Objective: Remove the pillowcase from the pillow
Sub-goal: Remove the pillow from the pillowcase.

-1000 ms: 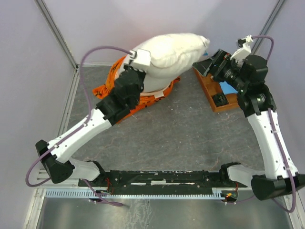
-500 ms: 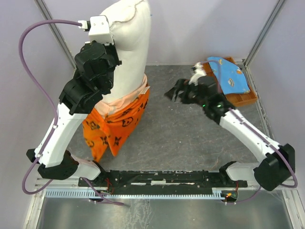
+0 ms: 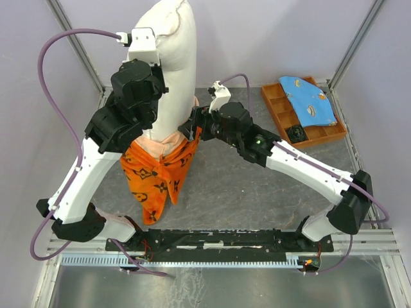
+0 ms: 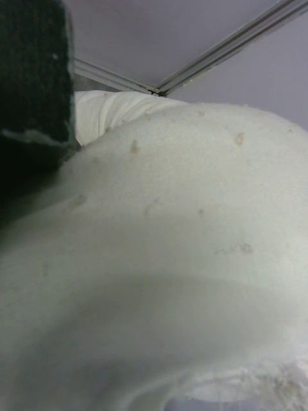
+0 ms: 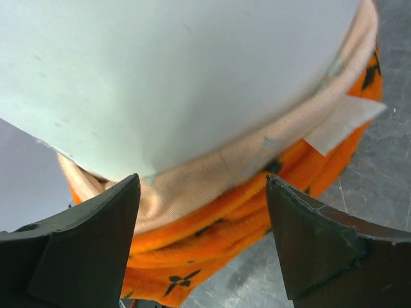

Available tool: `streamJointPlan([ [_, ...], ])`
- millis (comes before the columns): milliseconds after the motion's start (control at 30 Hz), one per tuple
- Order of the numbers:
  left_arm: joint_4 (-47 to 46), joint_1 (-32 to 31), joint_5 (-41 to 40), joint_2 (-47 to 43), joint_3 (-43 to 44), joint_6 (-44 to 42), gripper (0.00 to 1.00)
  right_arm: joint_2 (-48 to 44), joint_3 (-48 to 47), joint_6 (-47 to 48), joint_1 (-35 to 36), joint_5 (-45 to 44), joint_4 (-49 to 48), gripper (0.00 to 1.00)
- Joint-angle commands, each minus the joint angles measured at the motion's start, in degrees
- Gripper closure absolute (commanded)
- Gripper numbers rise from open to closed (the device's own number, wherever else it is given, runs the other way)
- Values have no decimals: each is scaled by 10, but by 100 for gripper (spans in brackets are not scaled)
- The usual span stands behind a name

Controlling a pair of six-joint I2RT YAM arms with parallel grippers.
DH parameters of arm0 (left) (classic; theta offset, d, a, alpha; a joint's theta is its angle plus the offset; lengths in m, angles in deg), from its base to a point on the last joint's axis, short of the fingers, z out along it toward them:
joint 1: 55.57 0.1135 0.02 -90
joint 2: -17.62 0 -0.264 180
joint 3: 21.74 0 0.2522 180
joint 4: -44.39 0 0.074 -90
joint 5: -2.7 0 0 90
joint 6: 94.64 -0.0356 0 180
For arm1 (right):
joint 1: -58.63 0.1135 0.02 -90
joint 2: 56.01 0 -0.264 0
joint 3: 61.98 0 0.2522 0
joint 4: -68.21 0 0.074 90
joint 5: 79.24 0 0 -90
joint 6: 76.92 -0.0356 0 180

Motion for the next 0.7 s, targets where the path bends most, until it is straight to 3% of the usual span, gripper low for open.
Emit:
streamJointPlan([
  [0, -122, -2, 4, -39, 6, 31, 97, 28, -64, 24, 23, -43, -19, 18],
  [233, -140, -2, -7, -40, 3, 23, 97, 100, -73, 18, 25, -20, -20, 43],
  [467, -200, -2, -65, -30, 38, -26, 97, 107, 104, -34, 52, -37, -64, 74],
  [667, -237, -2, -87, -24, 66, -73, 97, 168, 214, -105, 99, -20, -129, 83],
])
